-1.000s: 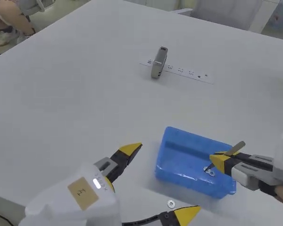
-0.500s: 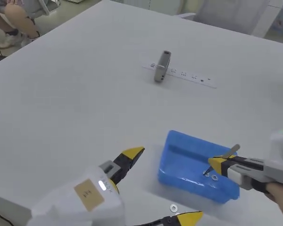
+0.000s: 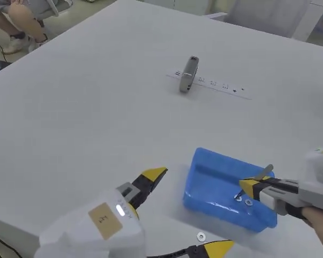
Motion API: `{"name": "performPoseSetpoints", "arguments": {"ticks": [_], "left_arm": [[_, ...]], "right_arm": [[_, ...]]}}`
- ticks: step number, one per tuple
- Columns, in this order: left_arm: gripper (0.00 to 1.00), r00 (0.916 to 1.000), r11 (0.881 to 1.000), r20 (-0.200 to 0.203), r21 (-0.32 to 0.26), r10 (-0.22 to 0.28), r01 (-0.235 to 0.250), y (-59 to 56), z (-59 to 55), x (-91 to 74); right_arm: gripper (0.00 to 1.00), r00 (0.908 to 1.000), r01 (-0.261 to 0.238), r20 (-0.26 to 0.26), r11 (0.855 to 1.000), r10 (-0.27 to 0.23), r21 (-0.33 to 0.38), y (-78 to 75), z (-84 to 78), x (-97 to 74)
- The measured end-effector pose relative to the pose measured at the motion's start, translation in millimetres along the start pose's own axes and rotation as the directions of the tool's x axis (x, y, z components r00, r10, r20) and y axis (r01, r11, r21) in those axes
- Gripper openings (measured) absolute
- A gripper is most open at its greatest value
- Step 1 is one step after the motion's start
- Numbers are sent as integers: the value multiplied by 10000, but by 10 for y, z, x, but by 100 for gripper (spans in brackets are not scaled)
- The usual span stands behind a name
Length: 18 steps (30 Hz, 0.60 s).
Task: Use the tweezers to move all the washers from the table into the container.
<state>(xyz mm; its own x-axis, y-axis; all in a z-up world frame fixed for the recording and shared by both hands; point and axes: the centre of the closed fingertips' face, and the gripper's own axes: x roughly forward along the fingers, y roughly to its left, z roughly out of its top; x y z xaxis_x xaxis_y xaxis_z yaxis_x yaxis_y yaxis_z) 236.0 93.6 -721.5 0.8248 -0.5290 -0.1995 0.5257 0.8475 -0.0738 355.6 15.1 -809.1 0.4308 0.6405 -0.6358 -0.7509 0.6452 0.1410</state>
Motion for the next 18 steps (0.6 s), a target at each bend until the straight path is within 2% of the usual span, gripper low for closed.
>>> {"name": "performPoseSetpoints", "arguments": {"ticks": [3,10,14,18], "left_arm": [[79,10000,10000,-23,-5,2,-2,1,-3,0],[79,10000,10000,-29,-39,18,-18,6,-5,1],[78,10000,10000,-40,-24,-5,5,1,-7,2],[78,10000,10000,-85,-40,8,-8,5,-16,0]], "right_arm": [[4,10000,47,69,10000,-46,-74,2,31,-34],[4,9972,-42,753,10000,48,-86,92,210,-205],[4,9952,-231,946,9995,252,-228,216,249,-328],[3,9921,-719,1012,9972,737,-212,385,219,-431]]}}
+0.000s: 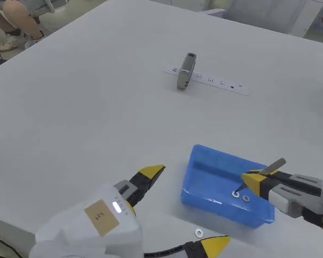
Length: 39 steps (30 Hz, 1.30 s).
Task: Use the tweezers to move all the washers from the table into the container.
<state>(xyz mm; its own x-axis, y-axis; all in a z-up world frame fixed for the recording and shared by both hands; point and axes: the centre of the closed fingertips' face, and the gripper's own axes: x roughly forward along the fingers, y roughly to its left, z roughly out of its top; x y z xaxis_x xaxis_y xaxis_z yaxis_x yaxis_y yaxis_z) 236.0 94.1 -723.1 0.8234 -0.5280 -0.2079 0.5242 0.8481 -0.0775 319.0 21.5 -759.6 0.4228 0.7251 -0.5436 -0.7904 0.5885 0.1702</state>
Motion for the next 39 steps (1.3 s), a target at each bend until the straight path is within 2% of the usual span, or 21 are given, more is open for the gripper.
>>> {"name": "performPoseSetpoints", "arguments": {"ticks": [6,11,20,27,34,39], "left_arm": [[77,10000,10000,15,-9,-20,20,-3,2,-1],[77,10000,10000,-29,12,-36,36,-8,-7,1],[77,9999,9999,-88,-105,62,-63,19,-22,1],[77,10000,9999,-73,-113,19,-20,11,-21,0],[76,9999,9999,-118,-110,16,-18,13,-28,-1],[76,9999,9999,-114,-105,0,-1,8,-27,-1]], "right_arm": [[3,9984,-520,-218,9986,522,64,235,-157,-53],[3,9954,-894,-295,9945,911,541,372,-283,-31],[3,9927,-865,-754,9909,945,1036,443,-578,84],[4,9912,-679,-1052,9904,807,1203,402,-736,108],[4,9916,-706,-993,9894,834,1266,400,-741,110],[4,9890,-834,-1152,9928,931,862,459,-766,132]]}}
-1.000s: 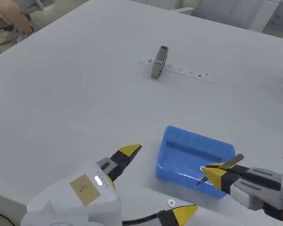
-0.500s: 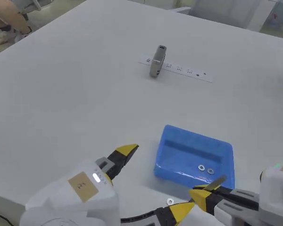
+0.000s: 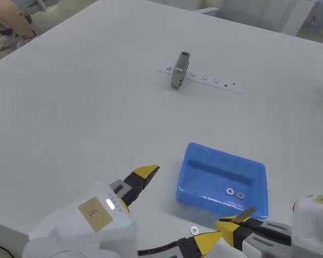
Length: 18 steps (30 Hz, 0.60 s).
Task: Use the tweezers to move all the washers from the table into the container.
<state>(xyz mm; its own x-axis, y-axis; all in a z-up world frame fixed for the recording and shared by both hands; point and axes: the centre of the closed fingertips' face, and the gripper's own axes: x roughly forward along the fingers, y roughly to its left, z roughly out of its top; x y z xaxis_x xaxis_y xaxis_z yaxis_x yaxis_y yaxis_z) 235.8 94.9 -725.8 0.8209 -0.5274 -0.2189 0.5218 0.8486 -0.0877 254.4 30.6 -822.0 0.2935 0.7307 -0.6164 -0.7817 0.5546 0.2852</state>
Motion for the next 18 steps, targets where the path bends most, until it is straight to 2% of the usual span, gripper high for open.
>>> {"name": "performPoseSetpoints", "arguments": {"ticks": [3,5,6,8,9,10,11,12,15,18], "left_arm": [[76,10000,10000,-2,8,15,-15,2,0,-1],[76,10000,10000,-8,4,28,-28,5,0,-3],[76,10000,10000,7,18,43,-43,7,3,-3],[76,10000,10000,2,3,26,-26,4,1,-3],[76,10000,10000,-5,8,18,-18,2,0,-2],[76,10000,10000,-14,28,10,-10,0,-1,-2],[76,10000,10000,-16,39,4,-4,-2,-1,-2],[76,10000,10000,-20,42,-1,2,-3,-2,-1],[76,10000,10000,-43,43,25,-25,3,-6,-3],[76,10000,10000,-11,36,55,-55,9,0,-5]], "right_arm": [[4,9998,-145,-106,9990,141,-412,73,-9,3],[4,9997,-118,-224,9909,89,-1337,102,-2,5],[4,9992,-196,-366,9802,126,-1971,120,-10,16],[4,9980,-366,-596,9611,211,-2736,182,-35,30],[5,9966,-533,-762,9437,300,-3265,234,-61,44],[4,9964,-568,-783,9369,316,-3448,250,-63,48],[4,9954,-626,-911,9220,298,-3821,268,-81,55],[4,9956,-568,-906,9131,219,-4038,263,-72,61],[4,9961,-360,-878,9142,5,-4037,253,-78,54],[4,9968,-307,-796,9203,-5,-3899,209,-67,45]]}}
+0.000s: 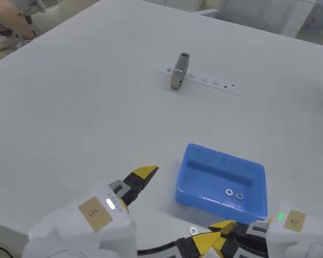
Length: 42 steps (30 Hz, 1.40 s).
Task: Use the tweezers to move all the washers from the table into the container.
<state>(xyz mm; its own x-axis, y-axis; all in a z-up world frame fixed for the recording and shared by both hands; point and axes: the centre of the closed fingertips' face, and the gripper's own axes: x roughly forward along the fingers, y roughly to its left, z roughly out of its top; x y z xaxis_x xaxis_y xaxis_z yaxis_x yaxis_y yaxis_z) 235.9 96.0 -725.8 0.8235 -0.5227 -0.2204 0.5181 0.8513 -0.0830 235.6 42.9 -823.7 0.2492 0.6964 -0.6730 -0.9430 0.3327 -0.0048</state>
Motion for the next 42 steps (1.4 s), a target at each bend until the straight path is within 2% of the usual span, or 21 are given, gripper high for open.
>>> {"name": "performPoseSetpoints", "arguments": {"ticks": [3,6,9,14,17,20,28,33,39,42], "left_arm": [[76,10000,10000,18,-6,-29,29,-4,3,1],[76,10000,10000,-1,16,-29,29,-5,0,2],[76,10000,10000,-8,-7,28,-28,8,-3,0],[76,10000,10000,-3,-22,9,-9,7,-3,1],[76,10000,10000,-7,17,-31,31,-4,-3,4],[76,10000,10000,-24,11,-25,25,-2,-7,3],[75,10000,10000,-25,25,-34,34,-4,-4,3],[75,10000,10000,-37,27,5,-4,4,-6,0],[75,10000,10000,-42,73,17,-17,3,-7,-2],[75,10000,10000,-61,55,47,-46,11,-11,-3]], "right_arm": [[3,10000,-40,55,10000,40,-10,-3,6,0],[3,9998,59,200,9982,-71,599,-47,10,-8],[3,9996,158,202,9967,-175,797,-86,4,-37],[3,9981,190,558,9937,-252,1102,-141,109,-137],[3,9947,283,937,9903,-413,1359,-216,212,-210],[3,9864,281,1537,9809,-584,1925,-302,342,-291],[3,9663,229,2401,9600,-928,2791,-458,572,-467],[3,9567,274,2659,9459,-1186,3233,-602,621,-486],[3,9552,424,2591,9328,-1429,3579,-824,619,-437],[3,9507,397,2658,9126,-1598,4069,-927,637,-393]]}}
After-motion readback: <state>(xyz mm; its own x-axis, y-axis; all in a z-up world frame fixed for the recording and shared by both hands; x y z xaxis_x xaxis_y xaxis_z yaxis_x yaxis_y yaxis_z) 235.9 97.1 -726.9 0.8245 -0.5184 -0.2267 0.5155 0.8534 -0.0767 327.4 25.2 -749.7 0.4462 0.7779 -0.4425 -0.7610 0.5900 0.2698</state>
